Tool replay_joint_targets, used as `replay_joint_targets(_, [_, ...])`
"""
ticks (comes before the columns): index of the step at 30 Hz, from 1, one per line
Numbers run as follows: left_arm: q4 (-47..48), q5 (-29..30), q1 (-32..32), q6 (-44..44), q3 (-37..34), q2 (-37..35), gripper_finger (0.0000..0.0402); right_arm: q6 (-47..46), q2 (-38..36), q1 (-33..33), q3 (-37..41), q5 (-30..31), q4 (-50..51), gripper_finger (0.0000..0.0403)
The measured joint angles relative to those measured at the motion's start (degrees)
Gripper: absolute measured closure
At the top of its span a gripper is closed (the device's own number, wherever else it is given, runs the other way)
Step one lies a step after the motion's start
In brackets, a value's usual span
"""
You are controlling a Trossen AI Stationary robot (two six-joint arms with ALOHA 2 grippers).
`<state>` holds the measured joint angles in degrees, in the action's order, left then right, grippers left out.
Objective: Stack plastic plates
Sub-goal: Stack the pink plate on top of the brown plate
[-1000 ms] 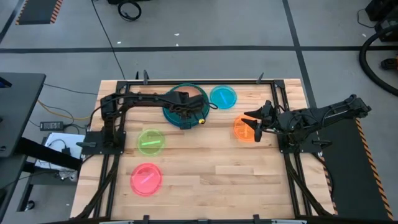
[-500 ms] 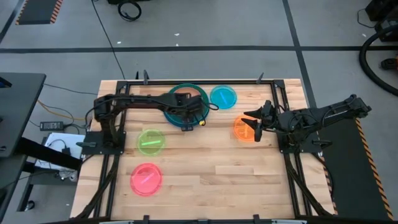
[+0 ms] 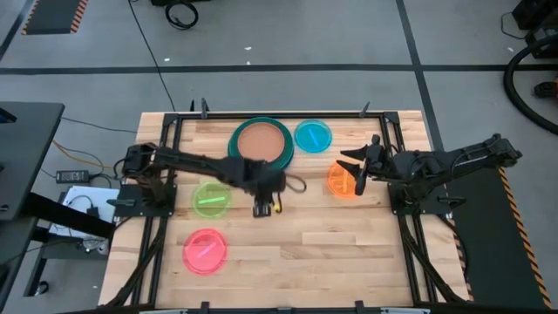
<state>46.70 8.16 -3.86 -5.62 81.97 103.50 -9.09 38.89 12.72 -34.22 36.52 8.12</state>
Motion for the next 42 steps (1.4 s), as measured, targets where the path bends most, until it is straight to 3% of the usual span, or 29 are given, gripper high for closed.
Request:
replay_joint_targets(8, [1.74,2.73,-8.91,-14.26,0.00,0.02,0.0251,9.84,0.76,-2.12,0.00,-2.96,-7.74,0.0243])
replay_joint_targets(17, [4.31,2.76,-17.79,-38.95,0.00,0.09,0.0251,15.59,1.76,-4.25,-0.02,-3.14,-15.13,0.0243])
replay_joint_targets(28, [4.63,5.16,-28.19,-65.10,0.04,3.24,0.0251,14.76,6.59,-5.58,-0.02,-3.23,-16.15,0.0243])
replay_joint_targets(32, [3.35,5.19,-31.47,-72.91,0.34,4.28,0.0251,12.46,9.26,-5.57,-0.02,-6.28,-17.08,0.0243])
replay_joint_targets(42, [7.97,4.25,-37.16,-81.76,7.10,11.12,0.0281,8.20,13.56,-4.48,-0.04,-10.78,-18.64,0.0243])
